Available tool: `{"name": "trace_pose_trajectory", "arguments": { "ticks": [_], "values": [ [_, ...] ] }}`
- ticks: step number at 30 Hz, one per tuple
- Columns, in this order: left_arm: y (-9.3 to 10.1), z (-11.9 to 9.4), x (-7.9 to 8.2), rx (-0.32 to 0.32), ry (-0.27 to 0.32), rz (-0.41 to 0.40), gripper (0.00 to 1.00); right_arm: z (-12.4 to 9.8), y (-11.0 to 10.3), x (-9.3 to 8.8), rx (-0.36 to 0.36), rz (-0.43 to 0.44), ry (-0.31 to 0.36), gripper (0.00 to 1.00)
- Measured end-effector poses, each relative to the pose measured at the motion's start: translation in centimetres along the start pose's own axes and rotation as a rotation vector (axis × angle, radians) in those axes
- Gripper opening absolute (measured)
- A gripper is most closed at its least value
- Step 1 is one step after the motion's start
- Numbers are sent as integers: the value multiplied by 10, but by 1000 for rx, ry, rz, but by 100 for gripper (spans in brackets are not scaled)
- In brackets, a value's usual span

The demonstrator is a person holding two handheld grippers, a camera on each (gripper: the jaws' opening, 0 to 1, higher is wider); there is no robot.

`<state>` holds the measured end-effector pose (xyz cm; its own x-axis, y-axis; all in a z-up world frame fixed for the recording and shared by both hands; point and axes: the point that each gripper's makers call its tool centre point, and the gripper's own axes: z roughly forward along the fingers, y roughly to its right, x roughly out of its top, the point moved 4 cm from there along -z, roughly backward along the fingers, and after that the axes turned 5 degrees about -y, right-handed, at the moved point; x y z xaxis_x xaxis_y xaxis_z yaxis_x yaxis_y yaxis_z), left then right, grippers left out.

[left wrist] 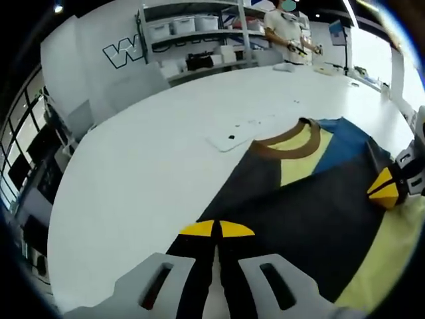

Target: Fold the garment on the visible template until the final outline fits inside the template.

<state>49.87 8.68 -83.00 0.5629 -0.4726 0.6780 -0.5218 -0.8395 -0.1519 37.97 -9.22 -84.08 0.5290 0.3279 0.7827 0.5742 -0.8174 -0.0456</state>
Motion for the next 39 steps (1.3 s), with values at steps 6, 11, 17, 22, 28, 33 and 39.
{"name": "trace_pose_trajectory", "arguments": {
  "ticks": [6,11,17,22,28,33,39],
  "values": [
    [4,-9,9,-10,41,-9,0,-1,-1,0,-1,2,1,0],
    [7,-16,6,-11,61,-32,0,0,0,0,-2,7,1,0],
    [14,-24,9,-17,94,-64,28,0,0,0,-8,19,4,0],
    [24,-28,12,-51,123,-77,35,0,-1,1,-11,22,5,0],
    [37,-32,17,-88,148,-67,36,0,-4,2,-3,39,5,4],
    [41,-35,18,-103,164,-71,35,-1,-4,4,-15,35,0,15],
    [48,-40,13,-114,168,-80,37,-3,-2,4,-26,26,-1,17]
  ]
}}
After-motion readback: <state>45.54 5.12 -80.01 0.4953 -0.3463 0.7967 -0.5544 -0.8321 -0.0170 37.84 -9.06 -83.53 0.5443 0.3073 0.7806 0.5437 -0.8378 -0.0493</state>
